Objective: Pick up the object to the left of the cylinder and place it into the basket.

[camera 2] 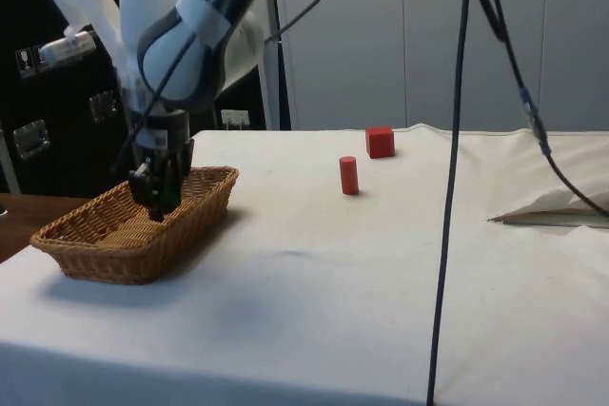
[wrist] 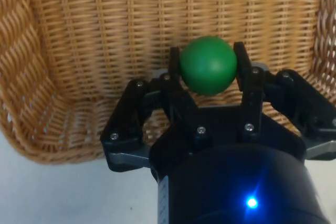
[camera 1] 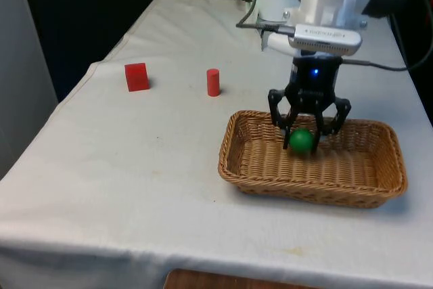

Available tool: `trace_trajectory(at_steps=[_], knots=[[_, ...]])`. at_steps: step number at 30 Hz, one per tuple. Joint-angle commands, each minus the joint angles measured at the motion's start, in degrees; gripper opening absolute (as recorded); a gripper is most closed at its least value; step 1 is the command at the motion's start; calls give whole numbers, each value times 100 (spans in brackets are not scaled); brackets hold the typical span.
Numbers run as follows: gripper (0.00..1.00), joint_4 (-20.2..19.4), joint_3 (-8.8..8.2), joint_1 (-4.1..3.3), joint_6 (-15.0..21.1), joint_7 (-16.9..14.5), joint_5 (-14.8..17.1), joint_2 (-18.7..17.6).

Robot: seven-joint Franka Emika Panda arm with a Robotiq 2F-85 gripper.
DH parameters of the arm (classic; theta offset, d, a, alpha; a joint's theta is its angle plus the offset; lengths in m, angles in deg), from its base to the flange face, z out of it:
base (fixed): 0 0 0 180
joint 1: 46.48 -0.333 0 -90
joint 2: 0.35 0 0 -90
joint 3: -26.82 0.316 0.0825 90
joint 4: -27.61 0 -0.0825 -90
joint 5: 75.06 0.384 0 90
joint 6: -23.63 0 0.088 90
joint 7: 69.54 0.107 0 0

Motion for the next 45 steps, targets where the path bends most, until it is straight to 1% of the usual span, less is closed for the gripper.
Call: trace_trajectory(at_steps=[1, 2, 6, 9, 10, 11, 16, 17, 19, 20, 21, 25, 26, 27, 29, 30, 36, 37, 38, 39, 40, 41, 45], knots=[[0, 23, 0, 0, 34, 0, 17, -52], [0, 69, 46, 40, 126, -23, 74, -120], [0, 97, 40, 23, 275, -23, 103, -212], [0, 120, 29, 23, 275, -11, 92, -235], [0, 92, 0, 0, 246, 0, 69, -218], [0, 126, 29, 23, 269, -11, 92, -241], [0, 149, 11, 17, 252, -6, 80, -252], [7, 155, 11, 17, 252, -6, 80, -252], [25, 160, 6, 17, 246, -6, 80, -258], [44, 138, -11, 0, 246, 0, 69, -246], [44, 166, 0, 17, 246, -6, 74, -264], [83, 172, 0, 11, 241, 0, 74, -269], [97, 172, 0, 11, 241, -6, 74, -269], [100, 172, 0, 11, 241, -6, 74, -269], [100, 143, -11, 0, 246, 0, 69, -252], [100, 172, 0, 11, 241, -6, 74, -269], [100, 155, 6, 23, 252, -11, 86, -252], [100, 149, -23, 0, 223, 0, 69, -206], [100, 149, -34, -6, 218, 0, 63, -189], [100, 155, -23, 0, 246, 0, 69, -246], [100, 149, -34, -6, 218, 0, 63, -189], [100, 143, -63, -29, 206, 11, 57, -143], [100, 97, -120, -74, 149, 23, 34, -23]])
